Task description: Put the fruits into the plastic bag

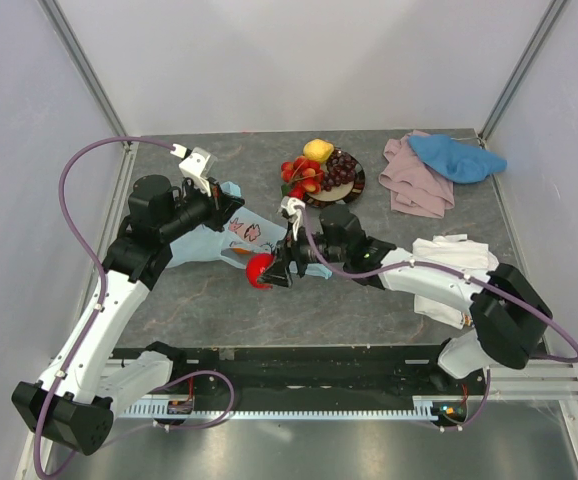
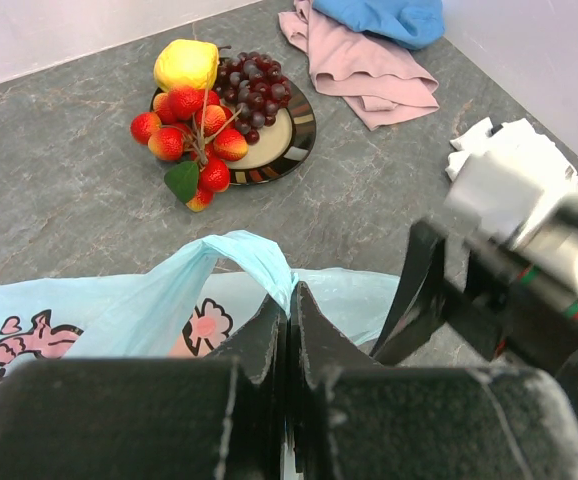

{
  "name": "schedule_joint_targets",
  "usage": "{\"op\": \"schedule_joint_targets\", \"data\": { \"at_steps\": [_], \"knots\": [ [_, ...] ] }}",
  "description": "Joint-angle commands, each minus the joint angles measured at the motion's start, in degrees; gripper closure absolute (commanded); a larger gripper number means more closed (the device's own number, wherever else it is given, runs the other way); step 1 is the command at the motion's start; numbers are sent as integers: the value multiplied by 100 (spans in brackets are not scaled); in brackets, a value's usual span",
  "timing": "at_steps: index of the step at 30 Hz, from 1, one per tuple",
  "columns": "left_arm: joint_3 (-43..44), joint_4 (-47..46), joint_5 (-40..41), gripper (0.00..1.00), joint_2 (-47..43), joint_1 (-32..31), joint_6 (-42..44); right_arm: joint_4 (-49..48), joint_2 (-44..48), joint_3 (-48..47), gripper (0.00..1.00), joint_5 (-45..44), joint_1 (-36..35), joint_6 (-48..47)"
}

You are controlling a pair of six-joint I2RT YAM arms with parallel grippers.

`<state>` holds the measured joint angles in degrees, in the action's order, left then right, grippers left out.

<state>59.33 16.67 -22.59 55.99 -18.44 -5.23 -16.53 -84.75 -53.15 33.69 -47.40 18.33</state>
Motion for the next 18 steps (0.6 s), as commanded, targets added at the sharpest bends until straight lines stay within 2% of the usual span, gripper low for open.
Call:
{"op": "schedule_joint_targets", "data": {
  "at_steps": [1,11,18],
  "knots": [
    [228,-85,-9,98,-35,24,102,616,-340,-293,50,-387,-77,-313],
    [228,-85,-35,98,-44,16,102,783,-876,-644,52,-1979,20,65],
    [246,-85,-70,99,-53,16,102,546,-947,-802,52,-2436,266,364]
  ]
}}
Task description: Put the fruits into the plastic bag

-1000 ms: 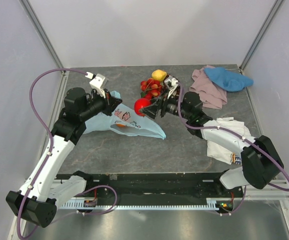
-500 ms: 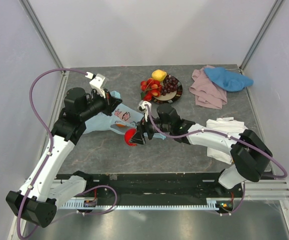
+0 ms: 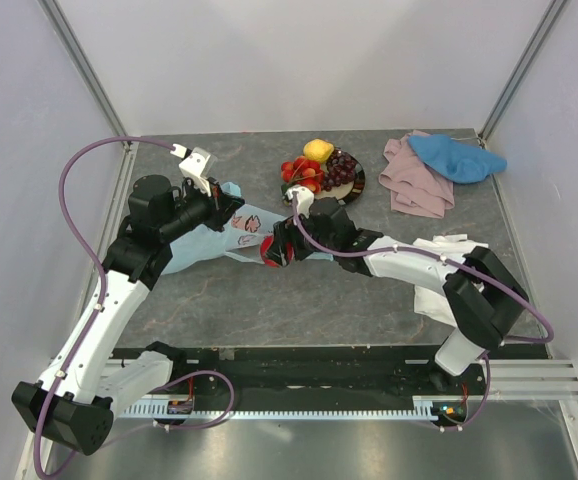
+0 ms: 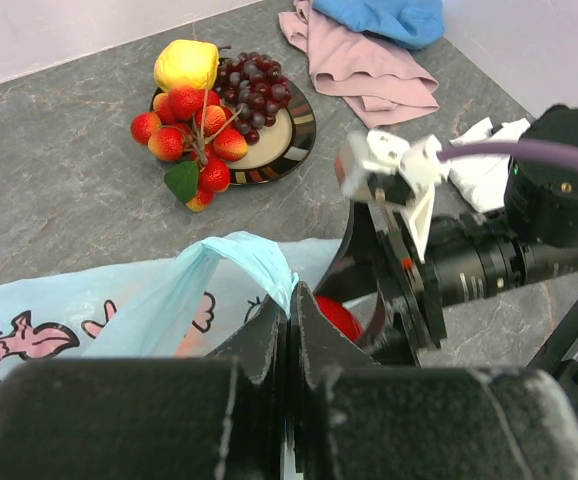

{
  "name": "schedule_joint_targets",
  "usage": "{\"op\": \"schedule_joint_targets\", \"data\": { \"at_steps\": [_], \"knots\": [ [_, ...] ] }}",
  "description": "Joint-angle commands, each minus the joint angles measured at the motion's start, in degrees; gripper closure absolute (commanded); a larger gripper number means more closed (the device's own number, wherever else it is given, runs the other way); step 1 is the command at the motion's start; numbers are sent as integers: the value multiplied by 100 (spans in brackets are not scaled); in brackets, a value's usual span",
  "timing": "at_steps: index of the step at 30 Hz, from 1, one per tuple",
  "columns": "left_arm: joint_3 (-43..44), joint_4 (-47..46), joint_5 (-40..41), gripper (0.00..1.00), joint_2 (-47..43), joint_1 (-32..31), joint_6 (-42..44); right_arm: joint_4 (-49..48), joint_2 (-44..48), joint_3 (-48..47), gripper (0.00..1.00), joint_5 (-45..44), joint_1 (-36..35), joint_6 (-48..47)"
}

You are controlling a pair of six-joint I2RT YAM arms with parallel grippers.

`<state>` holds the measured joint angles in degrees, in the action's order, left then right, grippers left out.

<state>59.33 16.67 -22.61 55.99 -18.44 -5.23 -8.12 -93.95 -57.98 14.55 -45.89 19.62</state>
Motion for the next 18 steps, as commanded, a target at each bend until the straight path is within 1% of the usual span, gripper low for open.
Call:
{"op": "schedule_joint_targets", "data": {
  "at_steps": [1,4,10,13,18],
  "knots": [
    [237,-93,-77,98,-61,16,102,-313,-53,-372,52,-558,133,262],
    [237,-128,-182,98,-70,16,84,-514,-210,-460,51,-725,142,385],
    [211,-208,-525,98,-79,16,93,-1411,-685,-688,51,-524,142,876],
    [202,-234,-560,99,-88,24,93,-1560,-896,-873,52,-357,89,1078],
    [193,-269,-639,98,-70,16,67,-1798,-993,-856,51,-260,-104,1281]
  ]
}}
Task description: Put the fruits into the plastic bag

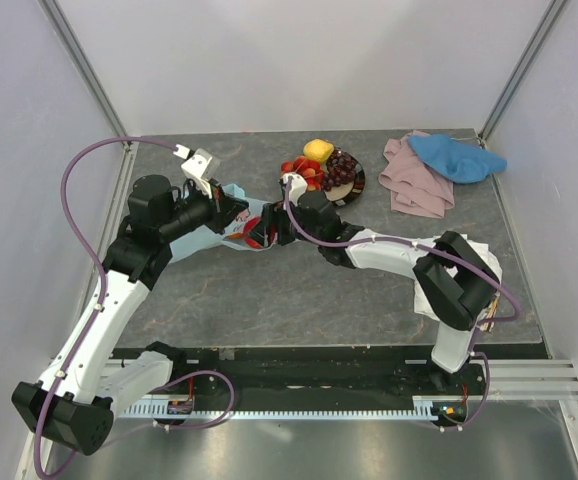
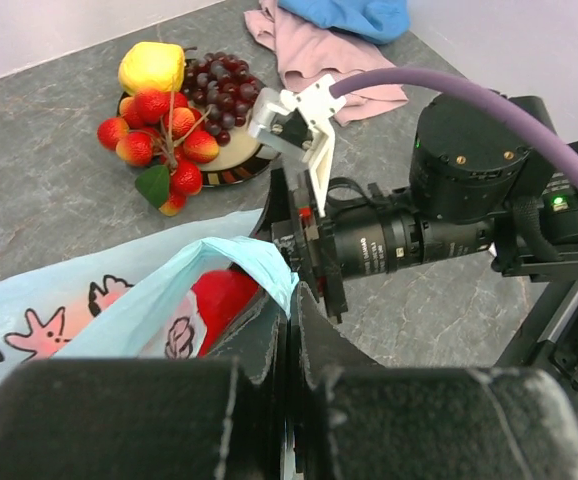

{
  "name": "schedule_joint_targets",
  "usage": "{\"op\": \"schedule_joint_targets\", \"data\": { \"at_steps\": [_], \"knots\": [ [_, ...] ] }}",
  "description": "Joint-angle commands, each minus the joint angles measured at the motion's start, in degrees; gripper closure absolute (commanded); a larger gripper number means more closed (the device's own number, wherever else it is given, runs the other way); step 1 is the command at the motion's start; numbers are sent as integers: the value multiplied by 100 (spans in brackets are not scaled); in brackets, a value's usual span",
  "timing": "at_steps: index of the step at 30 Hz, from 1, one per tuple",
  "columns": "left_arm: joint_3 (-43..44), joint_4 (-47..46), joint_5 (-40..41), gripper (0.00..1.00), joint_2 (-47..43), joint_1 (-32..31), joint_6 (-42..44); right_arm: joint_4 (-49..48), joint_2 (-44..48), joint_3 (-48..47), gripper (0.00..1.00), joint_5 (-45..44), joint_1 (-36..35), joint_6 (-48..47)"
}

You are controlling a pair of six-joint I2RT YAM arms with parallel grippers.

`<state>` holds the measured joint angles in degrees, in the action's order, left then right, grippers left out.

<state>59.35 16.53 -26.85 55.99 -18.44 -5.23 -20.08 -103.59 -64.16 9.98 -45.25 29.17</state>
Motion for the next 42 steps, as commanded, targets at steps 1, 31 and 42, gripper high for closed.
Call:
{"op": "schedule_joint_targets", "data": {
  "at_steps": [1,31,42],
  "knots": [
    [191,-256,-215,99,-70,16,58,-699,-38,-220,51,206,-203,387],
    [138,-616,-1403,98,9,16,-101,-1316,-1172,-1353,38,74,-598,1346],
    [120,-616,-1288,98,-18,16,-118,-1069,-1656,-1564,21,39,-695,1197]
  ]
}}
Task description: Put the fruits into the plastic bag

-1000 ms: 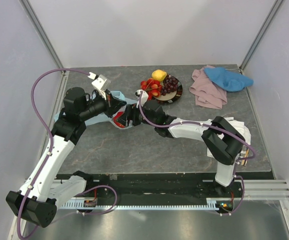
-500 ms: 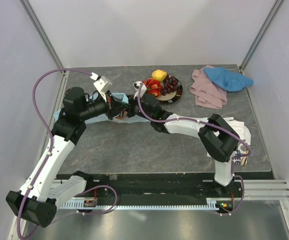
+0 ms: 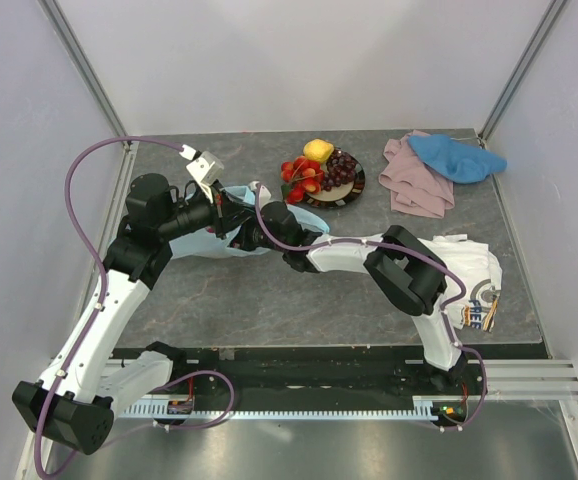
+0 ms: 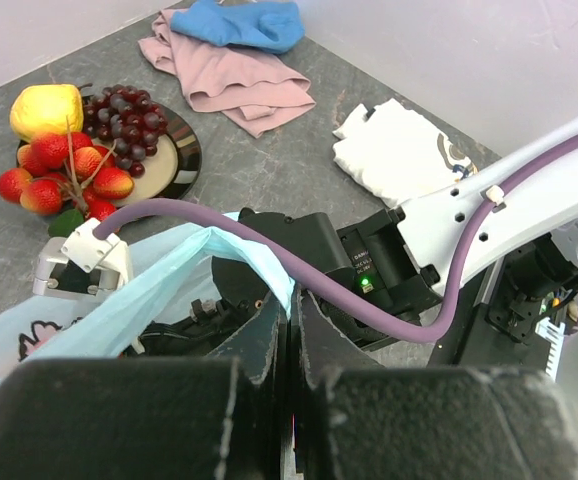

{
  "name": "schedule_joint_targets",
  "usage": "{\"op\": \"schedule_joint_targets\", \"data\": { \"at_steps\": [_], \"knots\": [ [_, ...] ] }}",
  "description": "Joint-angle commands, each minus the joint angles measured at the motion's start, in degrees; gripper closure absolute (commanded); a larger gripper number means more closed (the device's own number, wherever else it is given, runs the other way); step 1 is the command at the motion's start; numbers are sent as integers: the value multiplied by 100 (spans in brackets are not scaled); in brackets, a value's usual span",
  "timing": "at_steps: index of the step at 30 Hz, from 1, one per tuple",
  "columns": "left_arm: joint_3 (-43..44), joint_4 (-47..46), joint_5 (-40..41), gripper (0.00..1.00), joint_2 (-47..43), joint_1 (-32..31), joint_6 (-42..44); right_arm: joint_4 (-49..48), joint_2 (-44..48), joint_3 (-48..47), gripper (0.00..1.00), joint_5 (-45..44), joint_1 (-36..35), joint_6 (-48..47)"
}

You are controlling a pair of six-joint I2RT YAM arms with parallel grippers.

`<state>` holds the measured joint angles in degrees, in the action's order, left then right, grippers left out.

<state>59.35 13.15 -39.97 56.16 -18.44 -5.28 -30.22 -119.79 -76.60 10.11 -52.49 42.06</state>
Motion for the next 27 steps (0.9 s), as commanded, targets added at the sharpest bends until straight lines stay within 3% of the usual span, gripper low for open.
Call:
{"op": "schedule_joint_targets", "data": {
  "at_steps": [1,5,6,22,27],
  "knots": [
    [120,-278,24,99,-26,16,-114,-54,-45,-321,18,18,20,-110],
    [120,-286,24,98,-26,24,-105,33,-19,-330,12,-26,19,-190],
    [120,-286,33,98,-26,16,-105,42,-27,-321,2,-27,19,-198],
    [94,-278,208,98,-70,16,-114,-134,447,127,2,26,19,-330],
    [85,-111,1181,98,-219,16,-96,-397,1140,952,4,-53,19,-374]
  ]
}}
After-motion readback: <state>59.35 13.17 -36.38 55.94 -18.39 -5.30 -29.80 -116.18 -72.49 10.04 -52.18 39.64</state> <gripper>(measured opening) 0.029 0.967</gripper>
